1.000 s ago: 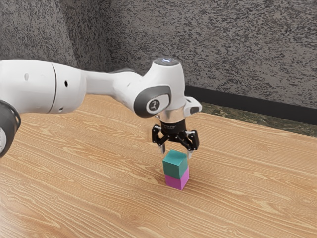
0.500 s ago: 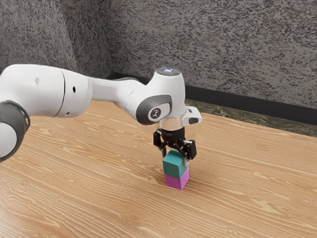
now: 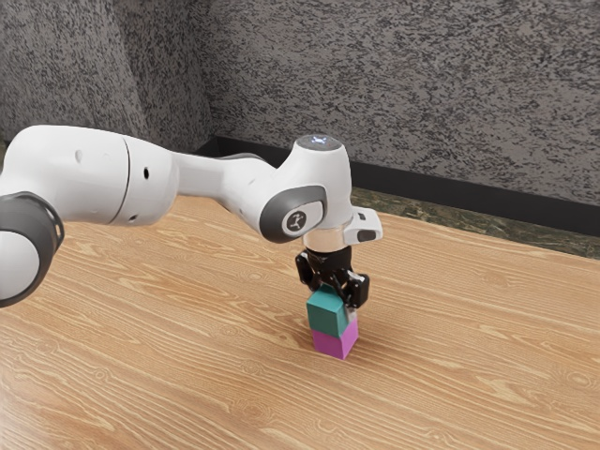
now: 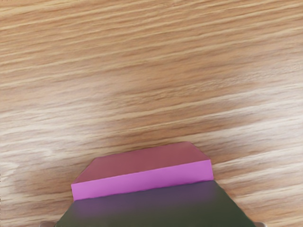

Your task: Pick up the blue block with one arm, and put the blue block on the table with one arm

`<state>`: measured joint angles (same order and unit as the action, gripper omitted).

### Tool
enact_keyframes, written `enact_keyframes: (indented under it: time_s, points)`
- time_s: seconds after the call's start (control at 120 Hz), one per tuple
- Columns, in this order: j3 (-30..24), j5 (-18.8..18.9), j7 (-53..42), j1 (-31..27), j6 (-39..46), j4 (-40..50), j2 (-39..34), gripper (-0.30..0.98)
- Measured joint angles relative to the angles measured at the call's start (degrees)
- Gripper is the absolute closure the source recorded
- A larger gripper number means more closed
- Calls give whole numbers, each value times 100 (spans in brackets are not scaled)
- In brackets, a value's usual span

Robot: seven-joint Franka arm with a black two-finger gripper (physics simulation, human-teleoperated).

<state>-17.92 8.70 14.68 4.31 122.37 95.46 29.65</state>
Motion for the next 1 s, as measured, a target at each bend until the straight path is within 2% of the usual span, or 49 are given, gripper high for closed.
enact_keyframes:
  time_s: [0.267, 0.475, 0.675, 0.783, 0.875, 1.0]
  points:
    - [38, 44, -119, -18, -4, -231, -133, 32]
    - [855, -1, -179, -319, -105, -414, -248, 36]
    - [978, -38, -230, -620, -154, -426, 485, 38]
    - [982, -65, -250, -640, -156, -427, 630, 38]
    - [983, -120, -275, -642, -159, -428, 644, 26]
    - [982, -194, -321, -634, -164, -436, 613, 15]
